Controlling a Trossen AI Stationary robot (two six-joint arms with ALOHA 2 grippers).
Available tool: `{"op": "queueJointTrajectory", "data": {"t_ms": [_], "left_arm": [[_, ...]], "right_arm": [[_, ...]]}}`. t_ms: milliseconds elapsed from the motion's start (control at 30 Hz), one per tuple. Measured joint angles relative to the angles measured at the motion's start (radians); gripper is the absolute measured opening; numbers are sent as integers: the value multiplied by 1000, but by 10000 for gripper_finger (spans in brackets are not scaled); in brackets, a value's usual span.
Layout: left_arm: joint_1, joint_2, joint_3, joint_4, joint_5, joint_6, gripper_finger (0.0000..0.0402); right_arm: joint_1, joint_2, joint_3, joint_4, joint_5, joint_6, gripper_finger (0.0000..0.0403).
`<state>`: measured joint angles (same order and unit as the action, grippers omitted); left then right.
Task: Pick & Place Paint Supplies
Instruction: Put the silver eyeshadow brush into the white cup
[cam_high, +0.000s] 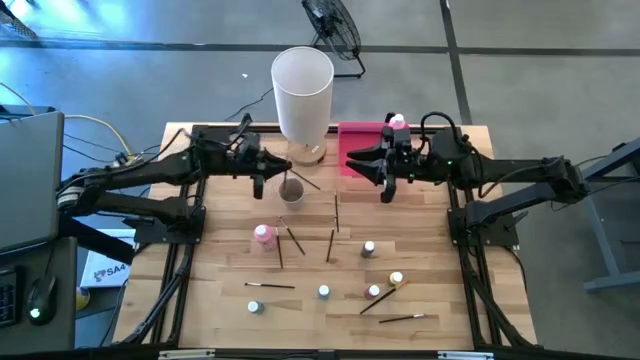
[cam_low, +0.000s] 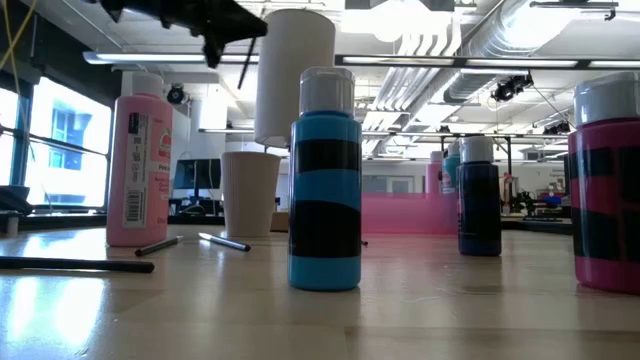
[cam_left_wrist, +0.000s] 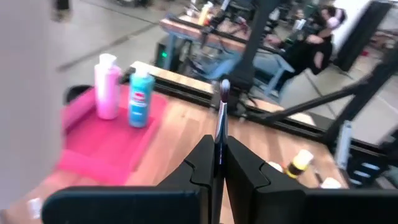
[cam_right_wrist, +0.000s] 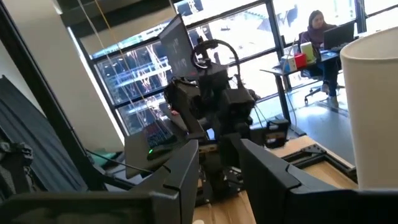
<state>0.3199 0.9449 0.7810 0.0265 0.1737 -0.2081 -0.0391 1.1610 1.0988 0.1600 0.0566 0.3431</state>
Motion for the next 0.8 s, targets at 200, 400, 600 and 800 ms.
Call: {"op": "queueJointTrajectory", "data": {"t_ms": [200,400,600,800], "left_arm": [[0,-113,-174,118,-92,-16,17],[0,-101,-349,429,-141,-37,17],[0,-57,-417,506,-159,-66,17],[0,31,-420,556,-177,-39,17]], "right_arm": [[0,0,0,1,89,0,109],[0,0,0,1,121,0,109],[0,1,0,2,132,1,109],[0,1,0,2,132,1,109]]}}
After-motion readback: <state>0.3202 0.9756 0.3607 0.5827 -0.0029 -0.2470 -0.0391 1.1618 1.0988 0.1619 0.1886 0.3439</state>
